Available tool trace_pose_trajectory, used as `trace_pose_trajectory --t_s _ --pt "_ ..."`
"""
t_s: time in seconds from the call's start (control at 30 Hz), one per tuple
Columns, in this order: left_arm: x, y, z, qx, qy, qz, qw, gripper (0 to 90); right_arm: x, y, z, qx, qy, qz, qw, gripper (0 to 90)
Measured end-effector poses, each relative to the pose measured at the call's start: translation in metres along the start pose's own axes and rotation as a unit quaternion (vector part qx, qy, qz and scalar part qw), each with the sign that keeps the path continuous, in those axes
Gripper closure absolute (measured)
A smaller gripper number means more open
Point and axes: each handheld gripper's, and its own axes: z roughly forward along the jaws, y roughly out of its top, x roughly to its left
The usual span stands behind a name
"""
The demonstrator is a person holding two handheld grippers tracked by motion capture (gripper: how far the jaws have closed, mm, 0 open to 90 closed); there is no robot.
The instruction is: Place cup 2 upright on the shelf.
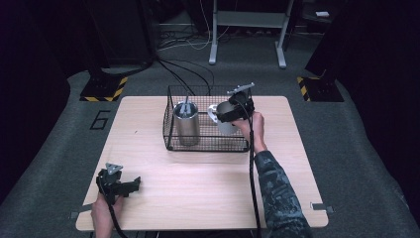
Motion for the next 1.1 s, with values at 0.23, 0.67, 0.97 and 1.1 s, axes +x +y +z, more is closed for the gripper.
trace_pose_trajectory --t_s 0.23,0.67,0.97,1.1 --pt "0.0 0.0 0.0 -0.002 0.0 0.0 1.0 0.5 0.004 -0.003 0.011 0.014 0.008 0.005 0.9999 5.7" --pt "0.0 0.0 0.0 0.0 0.0 0.0 1.0 0.5 0.006 -0.007 0.025 0.022 0.016 0.02 0.9994 5.7" --pt "0.0 0.0 0.0 -0.002 0.0 -0.001 1.0 0.5 0.004 -0.015 0.034 0.028 0.015 0.029 0.9991 5.7" --pt "0.0 0.0 0.0 -0.002 0.0 -0.001 1.0 0.5 0.004 -0.018 0.036 0.028 0.017 0.034 0.9989 5.7"
